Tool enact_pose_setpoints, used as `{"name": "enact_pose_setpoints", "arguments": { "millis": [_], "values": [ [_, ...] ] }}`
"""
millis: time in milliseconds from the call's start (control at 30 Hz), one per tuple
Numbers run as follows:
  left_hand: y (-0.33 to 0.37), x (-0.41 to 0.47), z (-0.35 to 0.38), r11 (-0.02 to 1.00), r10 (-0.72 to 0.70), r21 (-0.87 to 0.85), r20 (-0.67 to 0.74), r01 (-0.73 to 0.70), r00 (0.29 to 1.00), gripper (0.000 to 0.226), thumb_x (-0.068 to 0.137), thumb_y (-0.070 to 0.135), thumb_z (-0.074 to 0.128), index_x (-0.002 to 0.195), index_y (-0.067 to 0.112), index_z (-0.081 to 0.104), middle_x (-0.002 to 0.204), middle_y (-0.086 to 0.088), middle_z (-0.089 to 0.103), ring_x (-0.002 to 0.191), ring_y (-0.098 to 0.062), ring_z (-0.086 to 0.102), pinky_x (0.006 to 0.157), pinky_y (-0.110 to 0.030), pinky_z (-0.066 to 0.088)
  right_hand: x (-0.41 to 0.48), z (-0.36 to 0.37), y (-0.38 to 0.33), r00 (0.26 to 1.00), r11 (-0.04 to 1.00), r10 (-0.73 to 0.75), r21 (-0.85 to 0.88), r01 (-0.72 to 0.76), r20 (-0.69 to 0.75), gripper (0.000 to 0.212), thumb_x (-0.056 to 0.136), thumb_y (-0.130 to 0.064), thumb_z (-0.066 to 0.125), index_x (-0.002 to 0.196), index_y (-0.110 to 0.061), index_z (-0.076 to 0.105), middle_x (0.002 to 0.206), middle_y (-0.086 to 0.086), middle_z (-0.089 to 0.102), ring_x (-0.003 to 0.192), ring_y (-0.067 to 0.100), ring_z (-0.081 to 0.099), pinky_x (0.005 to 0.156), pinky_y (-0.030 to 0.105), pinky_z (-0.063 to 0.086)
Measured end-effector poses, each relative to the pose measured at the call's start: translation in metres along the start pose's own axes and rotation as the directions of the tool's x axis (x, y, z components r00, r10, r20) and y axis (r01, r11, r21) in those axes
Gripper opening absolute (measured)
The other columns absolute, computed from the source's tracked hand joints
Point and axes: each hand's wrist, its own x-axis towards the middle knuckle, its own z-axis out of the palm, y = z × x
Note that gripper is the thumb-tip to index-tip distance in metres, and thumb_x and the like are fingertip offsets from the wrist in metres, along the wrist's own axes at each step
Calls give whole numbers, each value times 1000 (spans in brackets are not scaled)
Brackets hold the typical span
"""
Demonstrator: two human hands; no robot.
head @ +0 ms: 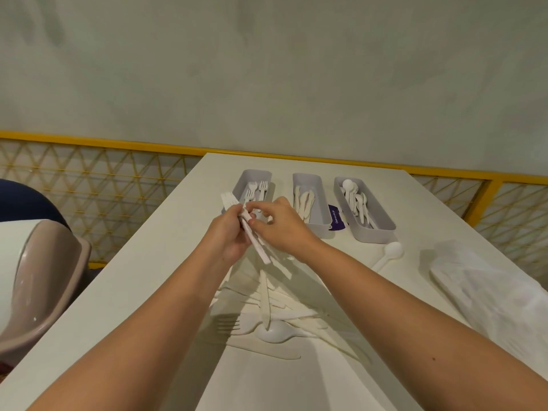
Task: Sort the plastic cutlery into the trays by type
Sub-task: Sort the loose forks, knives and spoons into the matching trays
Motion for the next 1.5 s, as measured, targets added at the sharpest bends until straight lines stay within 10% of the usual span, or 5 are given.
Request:
{"name": "enact_pose_setpoints", "arguments": {
  "millis": [167,367,767,1167,1500],
  "values": [
    [19,20,2,998,49,-47,-65,-52,997,30,100,17,37,81,2,54,71,-7,51,62,-14,51,59,-25,47,4,10,-1,964,922,94,343,-179,251,43,101,-21,36,143,-26,29,89,7,56,58,16,57,49,24,49],
    [30,37,6,957,114,269,3,-111,993,39,101,31,36,110,-1,56,80,-8,58,74,-18,57,73,-28,49,30,10,0,984,931,111,333,-152,137,35,102,-19,32,135,-17,44,71,-2,44,58,12,39,50,23,34],
    [46,84,-27,296,214,954,-27,-38,977,37,94,14,49,130,7,47,124,-14,54,104,-30,54,78,-32,44,127,5,16,873,764,477,443,-469,102,21,97,2,31,87,-1,49,67,10,38,54,16,28,48,25,22],
    [42,100,-45,377,139,926,-20,-34,990,41,89,-1,41,127,10,48,68,-9,55,53,-21,52,57,-29,49,156,33,9,821,804,541,174,-569,182,34,97,2,26,126,1,44,68,13,42,58,21,42,71,34,46],
    [42,94,-49,422,146,904,16,-77,989,29,93,8,45,121,7,49,68,-9,54,54,-23,50,61,-32,50,140,25,-5,952,932,266,-292,-215,150,33,94,-6,45,123,7,53,126,23,56,114,35,55,80,33,44]
  ]
}}
